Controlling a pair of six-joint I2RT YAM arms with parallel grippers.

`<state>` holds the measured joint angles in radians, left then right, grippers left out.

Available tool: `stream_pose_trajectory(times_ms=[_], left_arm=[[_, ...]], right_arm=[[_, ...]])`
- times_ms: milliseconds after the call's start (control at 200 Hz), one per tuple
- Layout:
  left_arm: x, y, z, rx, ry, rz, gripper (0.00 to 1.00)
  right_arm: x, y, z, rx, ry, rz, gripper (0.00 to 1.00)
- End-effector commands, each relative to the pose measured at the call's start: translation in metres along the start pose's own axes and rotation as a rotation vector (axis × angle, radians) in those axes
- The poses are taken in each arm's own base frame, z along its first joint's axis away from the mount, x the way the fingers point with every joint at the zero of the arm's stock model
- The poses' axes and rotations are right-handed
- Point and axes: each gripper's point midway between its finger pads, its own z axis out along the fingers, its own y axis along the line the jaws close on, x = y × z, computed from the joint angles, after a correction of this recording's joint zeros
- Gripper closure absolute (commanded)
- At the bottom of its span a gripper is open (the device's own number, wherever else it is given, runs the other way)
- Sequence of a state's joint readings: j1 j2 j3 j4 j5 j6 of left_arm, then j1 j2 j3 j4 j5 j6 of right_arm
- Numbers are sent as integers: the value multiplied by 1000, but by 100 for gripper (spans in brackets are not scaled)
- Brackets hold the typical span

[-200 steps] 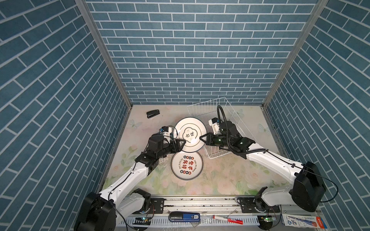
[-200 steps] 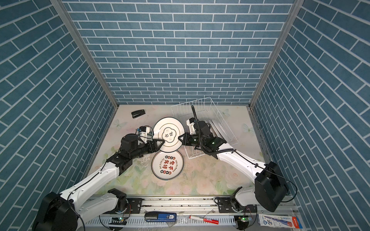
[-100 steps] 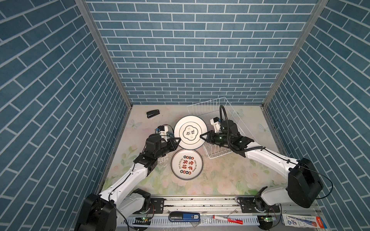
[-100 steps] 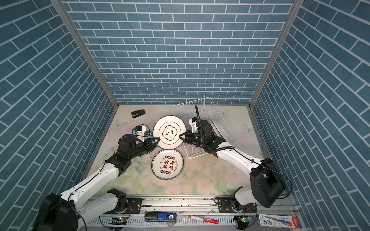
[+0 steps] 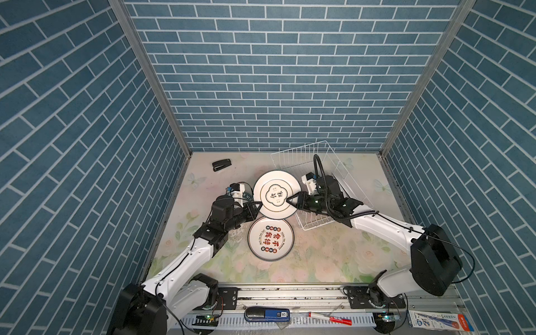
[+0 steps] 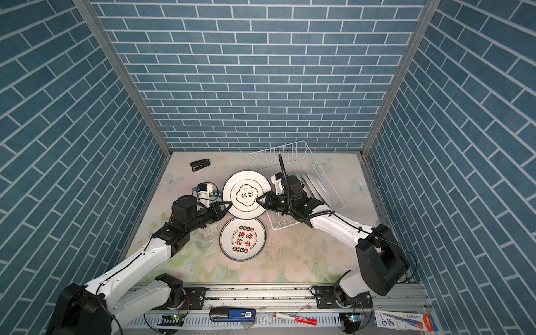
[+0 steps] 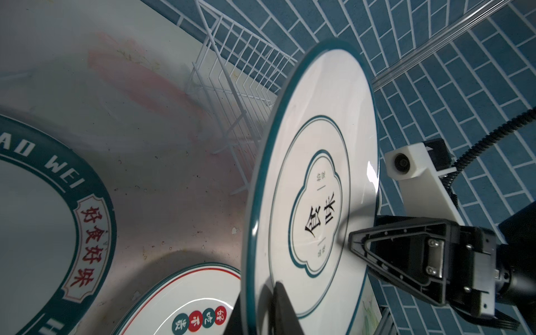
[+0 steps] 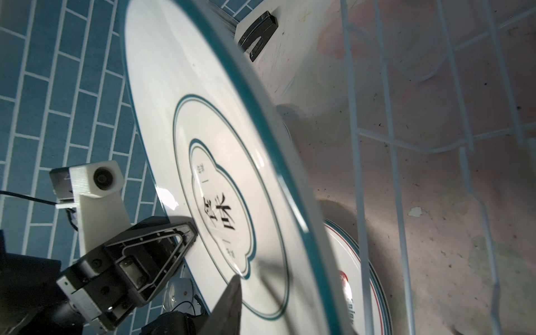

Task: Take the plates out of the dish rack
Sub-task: 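Lower the plate with the left gripper while the right gripper releases and withdraws, then set the plate on the red-lettered stack, open left gripper while right returns to rack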

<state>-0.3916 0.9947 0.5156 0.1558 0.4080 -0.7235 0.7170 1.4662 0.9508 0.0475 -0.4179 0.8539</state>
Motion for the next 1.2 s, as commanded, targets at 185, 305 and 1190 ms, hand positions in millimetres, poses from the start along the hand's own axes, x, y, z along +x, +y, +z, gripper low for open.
stream_pose_trajectory(times_ms=[185,305,1190], left_arm=[[18,1,-24,-82,102,32,100],[26,3,-26,-82,134,6,100],[81,43,-66,-247,292,-105,100]], right_arm=[[-15,5,-33,137,-74,-157,51],[-15,1,-44,182,-80,-184,50],[-35,-42,-143,686,-149,-421,48]])
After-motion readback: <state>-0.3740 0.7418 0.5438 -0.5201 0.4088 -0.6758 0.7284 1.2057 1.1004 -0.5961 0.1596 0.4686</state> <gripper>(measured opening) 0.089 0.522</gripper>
